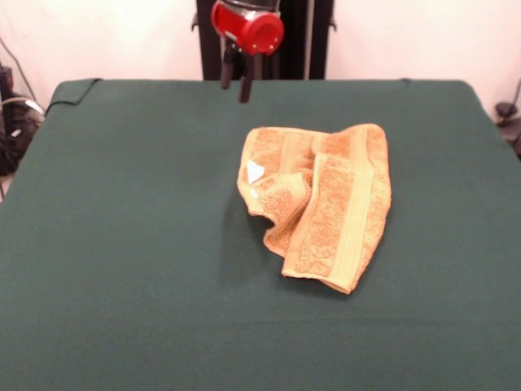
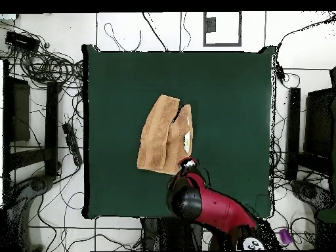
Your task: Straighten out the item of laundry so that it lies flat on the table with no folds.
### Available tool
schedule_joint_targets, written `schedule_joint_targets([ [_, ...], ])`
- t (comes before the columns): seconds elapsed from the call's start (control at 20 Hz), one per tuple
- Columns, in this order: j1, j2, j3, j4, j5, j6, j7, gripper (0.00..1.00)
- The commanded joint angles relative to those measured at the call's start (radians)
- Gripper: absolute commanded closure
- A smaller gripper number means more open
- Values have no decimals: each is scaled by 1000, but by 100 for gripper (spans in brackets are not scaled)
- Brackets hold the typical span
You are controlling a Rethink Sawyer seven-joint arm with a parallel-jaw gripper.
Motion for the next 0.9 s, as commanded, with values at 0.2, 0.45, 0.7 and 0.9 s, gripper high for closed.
schedule_joint_targets([
  [0.2,17,87,156,-9,124,-29,215,0],
  [0.45,60,128,124,-70,169,2,184,0],
  [0.7,83,136,112,-132,107,106,45,0],
  [0.9,66,131,149,-183,8,182,-91,0],
])
